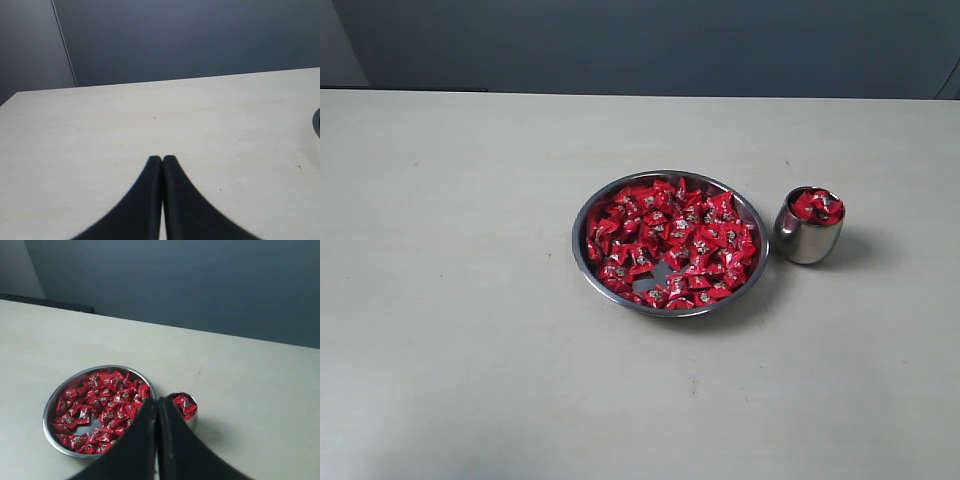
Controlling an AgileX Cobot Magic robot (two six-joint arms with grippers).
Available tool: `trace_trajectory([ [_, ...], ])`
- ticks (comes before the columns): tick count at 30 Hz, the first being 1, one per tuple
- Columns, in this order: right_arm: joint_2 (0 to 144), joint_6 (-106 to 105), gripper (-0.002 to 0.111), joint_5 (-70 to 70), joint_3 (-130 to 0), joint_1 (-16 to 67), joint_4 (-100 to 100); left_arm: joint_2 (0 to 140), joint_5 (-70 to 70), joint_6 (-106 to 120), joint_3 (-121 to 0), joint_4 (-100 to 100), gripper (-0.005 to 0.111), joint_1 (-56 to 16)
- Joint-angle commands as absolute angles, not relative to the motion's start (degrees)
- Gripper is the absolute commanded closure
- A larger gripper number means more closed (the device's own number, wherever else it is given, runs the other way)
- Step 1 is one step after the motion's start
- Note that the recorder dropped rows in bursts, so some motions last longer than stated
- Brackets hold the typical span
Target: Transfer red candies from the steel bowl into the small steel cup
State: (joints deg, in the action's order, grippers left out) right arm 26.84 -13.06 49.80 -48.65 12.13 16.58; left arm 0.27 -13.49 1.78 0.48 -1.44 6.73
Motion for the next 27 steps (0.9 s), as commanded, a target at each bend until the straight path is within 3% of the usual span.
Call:
trace_trajectory([
  [1,20.75,-13.04,0.109,43.03,-42.05,12.02,16.09,0.0,-13.01,1.68,0.0,-1.55,0.106,6.85],
  [9,19.81,-13.04,0.109,31.1,-34.13,12.02,18.12,0.0,-13.28,1.68,0.0,-1.55,0.106,6.85],
  [27,19.81,-13.04,0.109,34.27,-33.76,12.02,18.63,0.0,-13.28,1.68,0.0,-1.55,0.106,6.85],
])
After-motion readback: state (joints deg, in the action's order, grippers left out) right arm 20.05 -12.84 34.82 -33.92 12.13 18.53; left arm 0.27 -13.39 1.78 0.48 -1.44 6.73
